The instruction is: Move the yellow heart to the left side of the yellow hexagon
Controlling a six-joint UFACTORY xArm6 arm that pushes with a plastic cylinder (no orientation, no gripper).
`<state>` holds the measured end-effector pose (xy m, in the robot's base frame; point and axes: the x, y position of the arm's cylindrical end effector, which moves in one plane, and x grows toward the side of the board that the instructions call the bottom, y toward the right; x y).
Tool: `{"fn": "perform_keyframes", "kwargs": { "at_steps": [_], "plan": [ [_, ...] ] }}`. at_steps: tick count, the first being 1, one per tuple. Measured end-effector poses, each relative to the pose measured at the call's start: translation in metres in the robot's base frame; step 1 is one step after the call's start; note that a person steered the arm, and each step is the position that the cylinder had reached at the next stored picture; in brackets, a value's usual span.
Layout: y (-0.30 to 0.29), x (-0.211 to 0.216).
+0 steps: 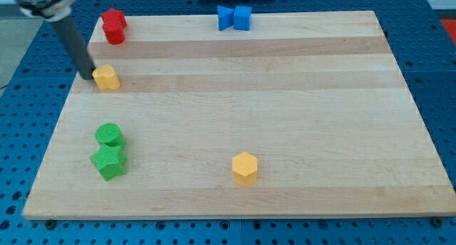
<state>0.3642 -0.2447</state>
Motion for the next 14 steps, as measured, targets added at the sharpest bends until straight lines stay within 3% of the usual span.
{"fn": "perform_keyframes", "kwargs": {
  "at_steps": [2,3,4,5,6,7,8,10,11,12,13,14],
  "plan": [
    [0.149,0.008],
    [0.117,-0.017],
    [0.039,-0.024],
    [-0.021,0.008],
    [0.025,0.043],
    [0.123,0.057],
    [0.166,0.059],
    [0.053,0.044],
    [0.06,0.008],
    [0.116,0.012],
    [0.202,0.053],
    [0.223,0.067]
  ]
}}
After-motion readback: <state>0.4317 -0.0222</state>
